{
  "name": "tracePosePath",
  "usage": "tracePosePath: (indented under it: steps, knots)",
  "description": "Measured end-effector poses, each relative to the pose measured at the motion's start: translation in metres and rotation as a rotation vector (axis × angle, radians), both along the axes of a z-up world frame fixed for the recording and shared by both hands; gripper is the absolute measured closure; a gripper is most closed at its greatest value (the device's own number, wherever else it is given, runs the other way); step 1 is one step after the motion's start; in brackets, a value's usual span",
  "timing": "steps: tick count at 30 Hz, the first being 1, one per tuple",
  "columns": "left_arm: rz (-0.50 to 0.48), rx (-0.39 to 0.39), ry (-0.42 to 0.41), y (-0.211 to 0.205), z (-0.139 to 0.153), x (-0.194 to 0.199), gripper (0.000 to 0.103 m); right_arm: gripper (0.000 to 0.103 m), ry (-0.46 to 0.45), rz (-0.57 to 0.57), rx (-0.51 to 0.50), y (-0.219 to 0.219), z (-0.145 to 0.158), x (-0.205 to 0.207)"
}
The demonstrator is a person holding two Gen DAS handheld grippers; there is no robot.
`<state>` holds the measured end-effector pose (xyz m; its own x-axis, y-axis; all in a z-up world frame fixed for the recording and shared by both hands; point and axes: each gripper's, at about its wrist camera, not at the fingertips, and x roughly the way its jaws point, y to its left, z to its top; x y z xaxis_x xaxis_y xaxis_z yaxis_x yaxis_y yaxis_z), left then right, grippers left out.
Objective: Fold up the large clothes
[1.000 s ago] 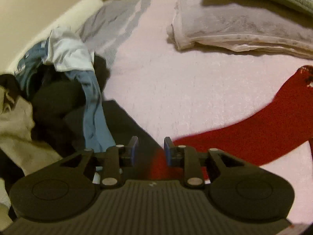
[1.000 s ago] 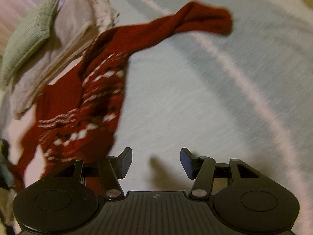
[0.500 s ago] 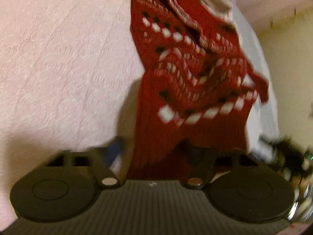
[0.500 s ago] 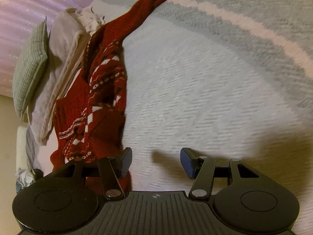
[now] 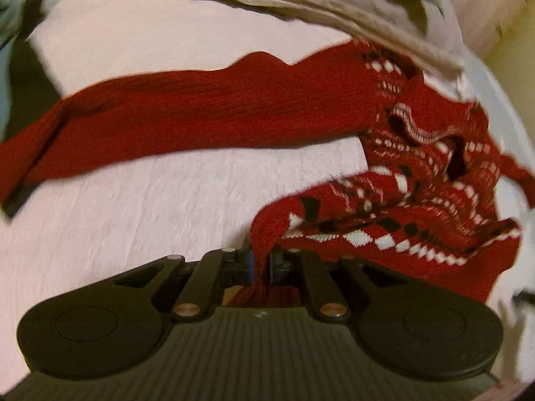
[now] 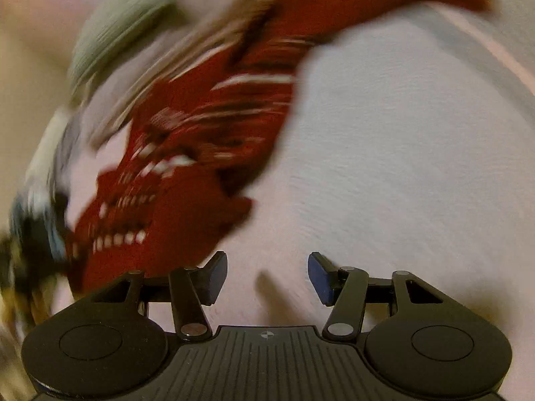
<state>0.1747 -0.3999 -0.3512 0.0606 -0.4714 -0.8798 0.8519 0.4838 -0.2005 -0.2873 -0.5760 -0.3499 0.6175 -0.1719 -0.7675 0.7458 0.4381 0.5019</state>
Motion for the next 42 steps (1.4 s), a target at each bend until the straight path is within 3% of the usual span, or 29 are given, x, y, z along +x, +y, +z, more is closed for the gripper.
tracePosePath:
  steps: [3, 6, 7, 8, 9, 12, 16, 18, 21, 23, 24, 26, 27, 28, 29, 30, 31, 32, 35, 36, 38, 39, 42]
  knots:
    - [-0.027, 0.018, 0.0, -0.005, -0.013, -0.003, 0.096, 0.051, -0.019, 0.085, -0.058, -0.014, -0.012, 0.035]
    - [-0.031, 0.035, 0.016, 0.0, -0.027, -0.01, 0.097, 0.051, -0.115, 0.066, 0.017, -0.035, -0.036, 0.052]
    - [-0.025, 0.034, 0.026, 0.001, -0.027, -0.012, 0.097, 0.07, -0.165, 0.059, 0.048, -0.038, -0.041, 0.055]
    - [-0.023, 0.028, 0.04, 0.005, -0.024, -0.014, 0.097, 0.095, -0.225, 0.061, 0.059, -0.039, -0.04, 0.055]
    - [-0.023, 0.024, 0.042, 0.008, -0.017, -0.019, 0.098, 0.098, -0.264, 0.06, 0.062, -0.037, -0.034, 0.054]
    - [-0.028, -0.026, 0.046, 0.027, 0.017, -0.033, 0.098, 0.099, -0.364, 0.047, -0.019, -0.018, 0.012, 0.03]
    - [-0.01, -0.133, 0.181, 0.066, 0.078, -0.062, 0.098, 0.099, -0.409, 0.053, -0.079, 0.009, 0.091, -0.032]
    - [-0.019, -0.164, 0.237, 0.09, 0.1, -0.09, 0.098, 0.099, -0.354, 0.032, -0.098, 0.025, 0.125, -0.069]
    - [-0.012, -0.123, 0.285, 0.117, 0.093, -0.135, 0.097, 0.1, -0.207, -0.046, -0.087, 0.045, 0.144, -0.127]
    - [0.017, -0.043, 0.302, 0.127, 0.061, -0.158, 0.094, 0.099, -0.098, -0.086, -0.005, 0.054, 0.124, -0.158]
    - [0.005, 0.006, 0.293, 0.134, 0.04, -0.169, 0.087, 0.099, -0.031, -0.1, 0.044, 0.056, 0.105, -0.169]
    - [0.0, 0.147, 0.192, 0.148, -0.002, -0.187, 0.09, 0.096, 0.149, -0.106, 0.137, 0.062, 0.055, -0.179]
    - [0.012, 0.159, 0.178, 0.155, -0.01, -0.19, 0.09, 0.092, 0.216, -0.098, 0.164, 0.064, 0.039, -0.179]
    - [0.052, 0.122, 0.198, 0.164, -0.011, -0.189, 0.087, 0.082, 0.284, -0.098, 0.145, 0.068, 0.03, -0.177]
    - [0.093, 0.079, 0.234, 0.171, -0.009, -0.187, 0.072, 0.072, 0.279, -0.09, 0.114, 0.071, 0.028, -0.176]
    - [0.132, 0.025, 0.275, 0.176, -0.005, -0.186, 0.05, 0.047, 0.226, -0.098, 0.096, 0.072, 0.028, -0.176]
    - [0.153, -0.011, 0.278, 0.177, -0.003, -0.188, 0.04, 0.034, 0.177, -0.122, 0.082, 0.072, 0.027, -0.176]
    - [0.169, -0.044, 0.258, 0.175, -0.003, -0.191, 0.035, 0.034, 0.127, -0.141, 0.07, 0.071, 0.024, -0.173]
    - [0.155, -0.036, 0.236, 0.144, -0.014, -0.207, 0.038, 0.034, 0.05, -0.128, 0.064, 0.059, 0.006, -0.161]
    - [0.129, -0.023, 0.195, 0.135, -0.019, -0.215, 0.059, 0.035, 0.063, -0.109, 0.053, 0.058, -0.001, -0.154]
    - [0.073, 0.01, 0.161, 0.13, -0.022, -0.224, 0.099, 0.079, 0.092, -0.095, 0.053, 0.054, -0.014, -0.143]
    - [0.079, 0.005, 0.18, 0.13, -0.02, -0.225, 0.099, 0.102, 0.08, -0.082, 0.087, 0.054, -0.019, -0.144]
    - [0.062, -0.022, 0.101, 0.145, 0.005, -0.23, 0.1, 0.102, 0.07, -0.046, 0.05, 0.065, 0.004, -0.155]
